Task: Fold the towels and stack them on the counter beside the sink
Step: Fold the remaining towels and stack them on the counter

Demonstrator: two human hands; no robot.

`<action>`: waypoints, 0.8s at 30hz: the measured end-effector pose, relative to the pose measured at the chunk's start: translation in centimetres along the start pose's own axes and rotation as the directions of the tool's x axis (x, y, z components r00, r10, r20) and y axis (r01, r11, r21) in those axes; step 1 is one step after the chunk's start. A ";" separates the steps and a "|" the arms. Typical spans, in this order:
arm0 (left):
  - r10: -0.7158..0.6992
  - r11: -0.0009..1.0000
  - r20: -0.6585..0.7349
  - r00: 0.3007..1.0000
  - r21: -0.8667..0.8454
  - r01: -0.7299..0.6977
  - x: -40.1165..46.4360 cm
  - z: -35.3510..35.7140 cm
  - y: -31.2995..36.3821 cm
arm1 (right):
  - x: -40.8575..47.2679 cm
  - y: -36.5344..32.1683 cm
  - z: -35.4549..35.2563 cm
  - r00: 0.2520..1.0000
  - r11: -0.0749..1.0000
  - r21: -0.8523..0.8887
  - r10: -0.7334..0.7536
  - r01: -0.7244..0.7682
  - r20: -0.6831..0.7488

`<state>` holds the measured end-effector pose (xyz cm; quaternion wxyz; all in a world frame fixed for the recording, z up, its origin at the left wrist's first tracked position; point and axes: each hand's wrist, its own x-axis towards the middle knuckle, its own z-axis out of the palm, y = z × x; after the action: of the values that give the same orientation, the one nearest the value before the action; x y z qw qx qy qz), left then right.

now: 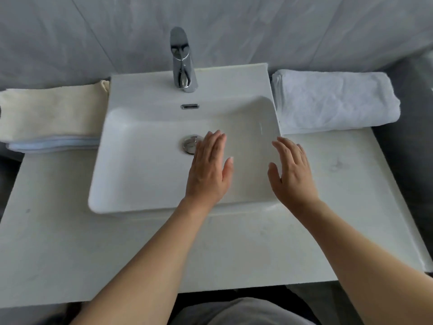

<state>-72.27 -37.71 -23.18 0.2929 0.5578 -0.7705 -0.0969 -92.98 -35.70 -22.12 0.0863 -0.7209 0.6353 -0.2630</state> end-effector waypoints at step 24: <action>-0.132 0.939 0.505 0.853 0.339 -0.056 20.3 18.6 12.0 | 12.4 25.5 -5.2 0.941 0.945 -0.308 0.201 -0.113 0.272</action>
<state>-96.53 -55.28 -25.58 -0.0297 0.5680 -0.8144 -0.1150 -117.06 -51.06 -26.13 0.0965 -0.7038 0.7022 -0.0474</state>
